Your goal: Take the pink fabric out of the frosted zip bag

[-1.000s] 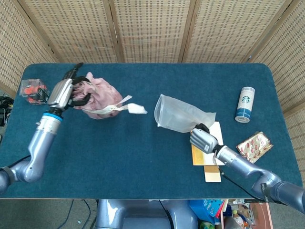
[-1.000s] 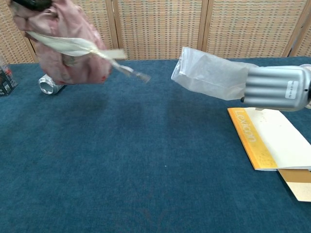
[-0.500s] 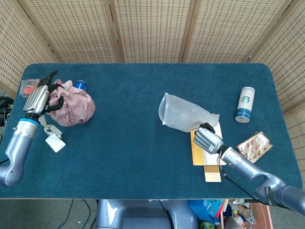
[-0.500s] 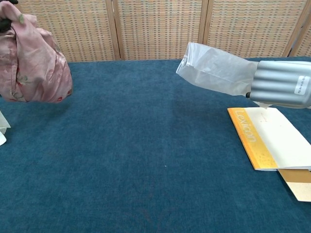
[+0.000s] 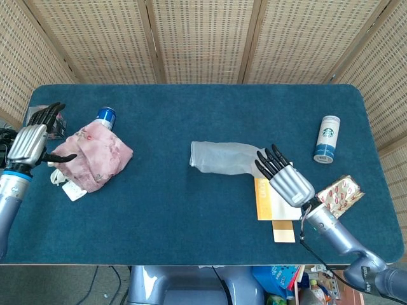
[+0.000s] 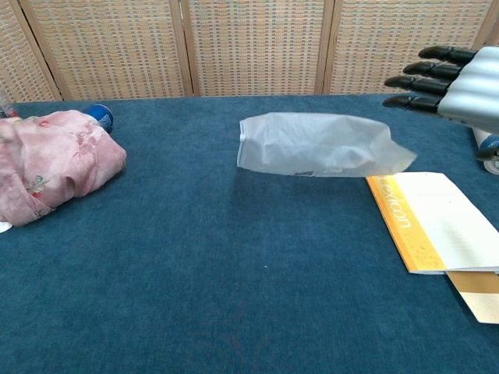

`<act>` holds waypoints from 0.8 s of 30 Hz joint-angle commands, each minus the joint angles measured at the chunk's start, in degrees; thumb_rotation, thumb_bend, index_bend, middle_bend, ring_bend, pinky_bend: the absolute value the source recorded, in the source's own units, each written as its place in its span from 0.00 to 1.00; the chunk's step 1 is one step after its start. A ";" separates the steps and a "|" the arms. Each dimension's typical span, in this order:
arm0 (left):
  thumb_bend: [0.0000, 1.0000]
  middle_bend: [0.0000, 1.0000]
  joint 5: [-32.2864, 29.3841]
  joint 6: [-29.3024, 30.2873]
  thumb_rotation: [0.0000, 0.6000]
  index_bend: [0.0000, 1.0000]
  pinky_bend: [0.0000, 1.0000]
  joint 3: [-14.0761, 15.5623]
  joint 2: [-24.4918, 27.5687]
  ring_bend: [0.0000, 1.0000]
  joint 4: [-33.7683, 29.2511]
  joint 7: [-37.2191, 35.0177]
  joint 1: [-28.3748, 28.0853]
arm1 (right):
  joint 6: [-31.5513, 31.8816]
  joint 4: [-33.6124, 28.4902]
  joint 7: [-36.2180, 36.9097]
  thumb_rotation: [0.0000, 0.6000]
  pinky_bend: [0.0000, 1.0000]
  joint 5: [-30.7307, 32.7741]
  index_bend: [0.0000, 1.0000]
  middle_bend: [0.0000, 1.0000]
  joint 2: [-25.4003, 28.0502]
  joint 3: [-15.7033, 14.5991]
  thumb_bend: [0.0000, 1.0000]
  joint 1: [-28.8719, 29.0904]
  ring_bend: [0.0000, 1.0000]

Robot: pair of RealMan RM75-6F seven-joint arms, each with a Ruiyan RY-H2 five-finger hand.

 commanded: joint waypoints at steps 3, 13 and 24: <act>0.11 0.00 3.37 10.41 1.00 0.00 0.00 2.03 1.41 0.00 -4.40 1.66 6.54 | 9.02 -2.52 10.55 1.00 0.00 -2.01 0.00 0.00 3.11 -1.44 0.00 -5.73 0.00; 0.10 0.00 8.04 24.60 1.00 0.00 0.00 7.90 -2.59 0.00 -7.03 5.92 17.05 | 22.66 -7.41 20.80 1.00 0.00 -0.57 0.00 0.00 1.85 -3.12 0.00 -16.68 0.00; 0.10 0.00 14.28 32.52 1.00 0.00 0.00 14.71 -7.02 0.00 -11.36 14.94 25.33 | 27.34 -15.76 25.06 1.00 0.00 3.55 0.00 0.00 -0.13 -3.59 0.00 -24.77 0.00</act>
